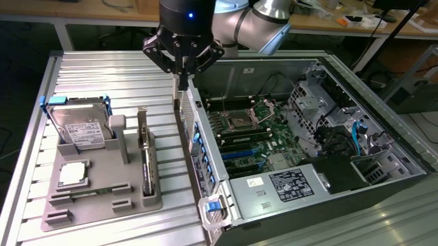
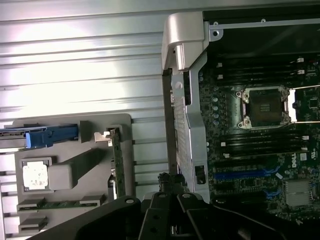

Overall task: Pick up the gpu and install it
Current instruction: 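Reach for the gpu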

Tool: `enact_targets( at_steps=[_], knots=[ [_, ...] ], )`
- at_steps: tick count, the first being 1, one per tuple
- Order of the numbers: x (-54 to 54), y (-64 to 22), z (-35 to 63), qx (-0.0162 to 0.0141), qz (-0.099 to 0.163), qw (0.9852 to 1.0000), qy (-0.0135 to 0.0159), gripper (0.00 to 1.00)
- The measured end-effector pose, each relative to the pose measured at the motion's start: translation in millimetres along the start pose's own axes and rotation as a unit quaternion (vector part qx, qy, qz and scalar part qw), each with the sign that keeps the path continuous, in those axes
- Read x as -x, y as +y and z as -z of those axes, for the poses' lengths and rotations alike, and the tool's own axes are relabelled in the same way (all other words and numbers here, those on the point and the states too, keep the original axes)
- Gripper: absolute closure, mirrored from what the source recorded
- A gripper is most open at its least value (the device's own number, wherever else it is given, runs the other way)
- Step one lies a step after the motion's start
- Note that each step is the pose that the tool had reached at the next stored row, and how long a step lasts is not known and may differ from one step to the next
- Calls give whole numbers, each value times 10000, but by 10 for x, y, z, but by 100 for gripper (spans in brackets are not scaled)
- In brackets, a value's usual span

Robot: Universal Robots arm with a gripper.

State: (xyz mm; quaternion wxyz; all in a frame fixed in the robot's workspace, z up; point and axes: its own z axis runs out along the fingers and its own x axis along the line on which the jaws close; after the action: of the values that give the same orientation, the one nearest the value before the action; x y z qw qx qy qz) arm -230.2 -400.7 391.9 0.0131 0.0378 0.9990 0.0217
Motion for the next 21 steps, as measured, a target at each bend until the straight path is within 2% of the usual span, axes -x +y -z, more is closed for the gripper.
enact_targets(
  at_steps=[21],
  knots=[
    [-68, -19, 3, 0, 0, 10000, 0, 89]
  ],
)
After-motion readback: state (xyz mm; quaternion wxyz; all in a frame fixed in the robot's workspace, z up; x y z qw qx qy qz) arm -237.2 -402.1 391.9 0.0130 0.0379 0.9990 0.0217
